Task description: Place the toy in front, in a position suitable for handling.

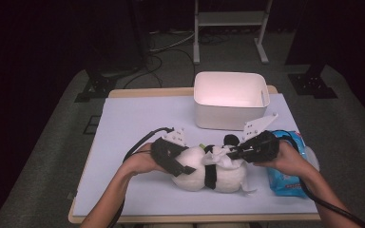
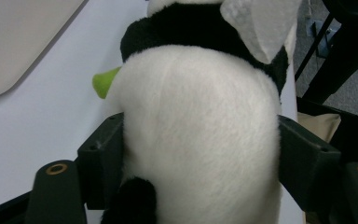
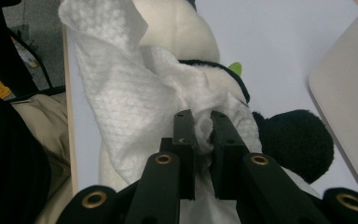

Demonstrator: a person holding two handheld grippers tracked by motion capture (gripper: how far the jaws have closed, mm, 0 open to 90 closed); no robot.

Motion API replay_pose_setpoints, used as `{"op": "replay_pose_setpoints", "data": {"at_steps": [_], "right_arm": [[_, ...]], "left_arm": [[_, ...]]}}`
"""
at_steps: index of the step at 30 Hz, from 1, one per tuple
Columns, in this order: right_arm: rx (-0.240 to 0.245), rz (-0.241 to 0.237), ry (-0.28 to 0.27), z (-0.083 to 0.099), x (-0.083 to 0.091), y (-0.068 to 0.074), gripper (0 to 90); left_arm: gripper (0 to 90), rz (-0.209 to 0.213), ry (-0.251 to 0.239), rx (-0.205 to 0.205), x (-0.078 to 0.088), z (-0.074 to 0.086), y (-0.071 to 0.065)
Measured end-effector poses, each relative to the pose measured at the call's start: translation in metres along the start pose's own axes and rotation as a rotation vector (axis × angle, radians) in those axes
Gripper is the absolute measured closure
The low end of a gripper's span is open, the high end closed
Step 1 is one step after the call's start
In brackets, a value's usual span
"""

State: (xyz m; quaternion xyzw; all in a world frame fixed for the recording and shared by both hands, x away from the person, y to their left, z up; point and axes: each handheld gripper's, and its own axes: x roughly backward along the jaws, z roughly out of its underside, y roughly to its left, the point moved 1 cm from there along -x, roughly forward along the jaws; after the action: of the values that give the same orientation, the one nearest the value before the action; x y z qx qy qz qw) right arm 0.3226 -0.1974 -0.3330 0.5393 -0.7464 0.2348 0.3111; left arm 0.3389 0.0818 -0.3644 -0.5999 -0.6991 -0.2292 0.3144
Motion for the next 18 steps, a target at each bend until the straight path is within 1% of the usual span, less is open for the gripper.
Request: {"op": "replay_pose_setpoints", "data": {"at_steps": [1, 5, 10, 11, 13, 17, 18], "right_arm": [[0.001, -0.001, -0.001, 0.001, 0.000, 0.001, 81.3], [0.003, -0.002, 0.000, 0.004, 0.002, 0.004, 81.3], [0.010, -0.007, 0.000, 0.007, 0.003, 0.007, 81.2], [0.006, -0.008, -0.001, 0.008, 0.003, 0.008, 81.2], [0.007, -0.010, -0.003, 0.009, 0.004, 0.008, 81.2], [0.002, -0.022, -0.002, 0.011, 0.004, 0.009, 81.2], [0.003, -0.026, 0.000, 0.011, 0.004, 0.008, 81.2]], "left_arm": [[23.9, 0.004, 0.007, -0.004, 0.000, -0.001, 0.000], [19.1, 0.012, 0.008, 0.007, 0.001, -0.004, 0.001], [10.6, 0.020, 0.032, 0.047, 0.001, -0.007, 0.006], [10.0, 0.026, 0.033, 0.047, 0.001, -0.006, 0.007], [8.8, 0.035, 0.037, 0.061, -0.001, -0.006, 0.010], [8.4, 0.062, 0.038, 0.076, -0.004, -0.006, 0.011], [8.4, 0.072, 0.044, 0.067, -0.005, -0.006, 0.011]]}}
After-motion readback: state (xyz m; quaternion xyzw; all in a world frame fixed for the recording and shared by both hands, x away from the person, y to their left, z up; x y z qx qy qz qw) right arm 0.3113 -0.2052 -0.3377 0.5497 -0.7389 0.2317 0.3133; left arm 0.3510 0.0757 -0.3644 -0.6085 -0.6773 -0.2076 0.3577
